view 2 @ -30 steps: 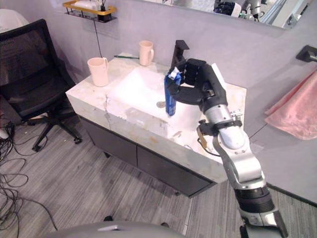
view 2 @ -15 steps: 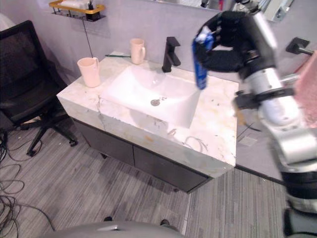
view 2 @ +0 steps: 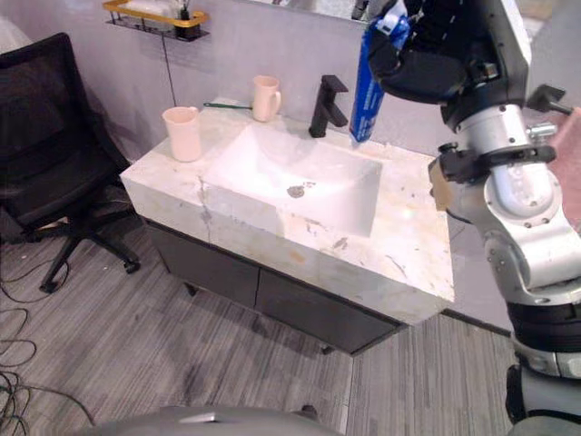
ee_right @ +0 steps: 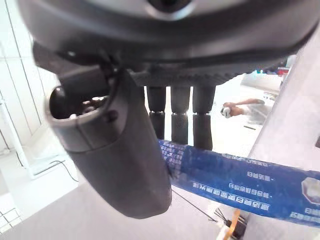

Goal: Organize the bathroom.

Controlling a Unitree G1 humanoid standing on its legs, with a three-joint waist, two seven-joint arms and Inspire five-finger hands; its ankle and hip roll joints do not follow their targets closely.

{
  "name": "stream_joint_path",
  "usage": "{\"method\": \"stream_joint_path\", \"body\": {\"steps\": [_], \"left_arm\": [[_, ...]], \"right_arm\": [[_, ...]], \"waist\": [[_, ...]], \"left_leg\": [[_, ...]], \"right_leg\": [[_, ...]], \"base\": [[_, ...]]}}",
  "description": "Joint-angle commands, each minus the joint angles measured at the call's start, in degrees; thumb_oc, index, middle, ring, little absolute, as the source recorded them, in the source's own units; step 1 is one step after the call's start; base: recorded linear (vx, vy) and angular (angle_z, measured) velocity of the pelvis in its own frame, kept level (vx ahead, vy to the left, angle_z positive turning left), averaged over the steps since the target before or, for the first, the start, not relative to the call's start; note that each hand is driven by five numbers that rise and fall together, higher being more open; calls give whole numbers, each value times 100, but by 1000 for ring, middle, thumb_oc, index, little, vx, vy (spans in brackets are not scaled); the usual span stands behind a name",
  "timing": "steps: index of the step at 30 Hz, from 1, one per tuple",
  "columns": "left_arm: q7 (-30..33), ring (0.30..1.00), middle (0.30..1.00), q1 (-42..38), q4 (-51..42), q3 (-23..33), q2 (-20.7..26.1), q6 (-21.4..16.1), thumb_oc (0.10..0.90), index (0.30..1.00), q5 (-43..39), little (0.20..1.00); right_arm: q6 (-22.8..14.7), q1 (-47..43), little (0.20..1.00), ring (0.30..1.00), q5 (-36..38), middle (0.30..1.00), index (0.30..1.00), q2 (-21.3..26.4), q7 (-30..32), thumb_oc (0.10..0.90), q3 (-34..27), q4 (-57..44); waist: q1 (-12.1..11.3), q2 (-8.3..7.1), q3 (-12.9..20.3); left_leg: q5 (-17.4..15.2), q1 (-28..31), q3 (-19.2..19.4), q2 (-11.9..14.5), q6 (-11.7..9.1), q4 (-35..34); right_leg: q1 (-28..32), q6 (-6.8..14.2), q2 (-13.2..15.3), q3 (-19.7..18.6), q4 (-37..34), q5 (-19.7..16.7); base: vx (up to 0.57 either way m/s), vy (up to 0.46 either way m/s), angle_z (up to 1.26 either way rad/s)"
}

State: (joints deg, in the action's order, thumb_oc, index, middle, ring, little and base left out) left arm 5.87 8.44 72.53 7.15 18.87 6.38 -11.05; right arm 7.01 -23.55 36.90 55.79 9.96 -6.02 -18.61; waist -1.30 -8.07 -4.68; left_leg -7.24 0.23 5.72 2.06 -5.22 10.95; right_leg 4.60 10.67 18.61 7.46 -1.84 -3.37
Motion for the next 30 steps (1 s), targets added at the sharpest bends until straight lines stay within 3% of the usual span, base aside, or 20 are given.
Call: {"method": "stream_joint_path", "body": {"steps": [1, 3, 5, 6, 7, 9, 10, 12, 13, 15, 21, 30], "left_arm": [[150, 900, 900, 293, 176, -13, 139, 220, 800, 900, 86, 900], [226, 900, 900, 325, 122, 43, 95, 364, 800, 900, 192, 900], [350, 900, 900, 401, -8, 91, 69, 563, 800, 900, 322, 900], [467, 900, 900, 459, -126, 112, 94, 686, 800, 900, 288, 900], [572, 900, 900, 404, -112, 149, 141, 673, 800, 900, 300, 900], [660, 900, 900, 370, -125, 127, 192, 697, 800, 900, 363, 900], [655, 900, 900, 307, -236, 74, 278, 690, 800, 900, 256, 900], [611, 900, 900, 264, -275, 38, 297, 706, 800, 900, 226, 900], [544, 900, 900, 143, -395, -121, 321, 871, 800, 900, 456, 900], [420, 900, 900, 90, -395, -346, 248, 909, 800, 900, 657, 900], [389, 900, 900, 162, -492, -395, 223, 932, 800, 900, 679, 900], [600, 900, 900, 308, -687, -229, 180, 1102, 800, 900, 521, 900]], "right_arm": [[-525, -1071, 300, 300, -200, 300, 300, 216, 435, 400, -340, 102], [-593, -1086, 300, 300, -345, 300, 300, 136, 445, 400, -290, 153], [-663, -988, 300, 300, -423, 300, 300, 36, 367, 400, -295, 66], [-682, -866, 300, 300, -518, 300, 300, -34, 364, 400, -307, 1], [-692, -736, 300, 300, -513, 300, 300, 55, 414, 400, -408, -75], [-761, -660, 300, 300, -533, 300, 300, 124, 424, 400, -474, -52], [-788, -720, 300, 300, -411, 300, 300, 277, 548, 400, -498, 80], [-811, -734, 300, 300, -357, 300, 300, 320, 563, 400, -510, 117], [-838, -760, 300, 300, -239, 300, 300, 470, 540, 400, -584, 228], [-836, -924, 300, 300, -168, 300, 300, 797, 653, 400, -549, 431], [-866, -991, 300, 300, -23, 300, 300, 953, 744, 400, -588, 552], [-986, -1532, 300, 300, 97, 300, 300, 684, 1044, 400, -99, 458]], "waist": [[-196, 179, 101], [-271, 151, 57], [-275, 193, -30], [-132, 162, -25], [-70, 108, -27], [-43, 96, -1], [-5, 18, 60], [17, 8, 82], [55, 5, 144], [97, -1, 212], [102, 49, 223], [-96, 21, 340]], "left_leg": [[-257, 556, 135, 379, 27, -170], [-413, 455, 47, 257, 114, 28], [-488, 571, -33, 152, 259, -18], [-468, 736, -139, 89, 293, -195], [-499, 705, -365, 57, 298, -210], [-488, 651, -456, 86, 261, -201], [-478, 628, -528, 126, 187, -147], [-469, 617, -525, 159, 143, -147], [-389, 568, -514, 219, 51, -182], [-258, 505, -502, 209, -6, -290], [-245, 635, -555, 190, -8, -482], [-230, 731, -655, 179, -26, -656]], "right_leg": [[-314, 89, -153, -28, 195, 97], [-335, 132, -20, 20, 225, 43], [-803, 220, 221, 43, 1168, -246], [-1124, 217, -348, -460, 1059, -180], [-1220, 171, -570, -612, 932, -125], [-1147, 74, -658, -675, 824, 24], [-1051, -44, -861, -705, 723, 149], [-1018, -73, -901, -716, 676, 167], [-868, -136, -991, -785, 488, 195], [-757, -180, -980, -843, 358, 227], [-742, -163, -917, -789, 436, 310], [-634, -172, -909, -673, 353, 344]], "base": [[-109, 58, 16], [-26, 32, 2], [62, 48, -13], [148, -33, -28], [192, -137, -35], [110, -130, -5], [54, -115, 75], [49, -67, 74], [83, 16, 51], [87, 64, 33], [41, 63, 6], [23, 19, 11]]}}
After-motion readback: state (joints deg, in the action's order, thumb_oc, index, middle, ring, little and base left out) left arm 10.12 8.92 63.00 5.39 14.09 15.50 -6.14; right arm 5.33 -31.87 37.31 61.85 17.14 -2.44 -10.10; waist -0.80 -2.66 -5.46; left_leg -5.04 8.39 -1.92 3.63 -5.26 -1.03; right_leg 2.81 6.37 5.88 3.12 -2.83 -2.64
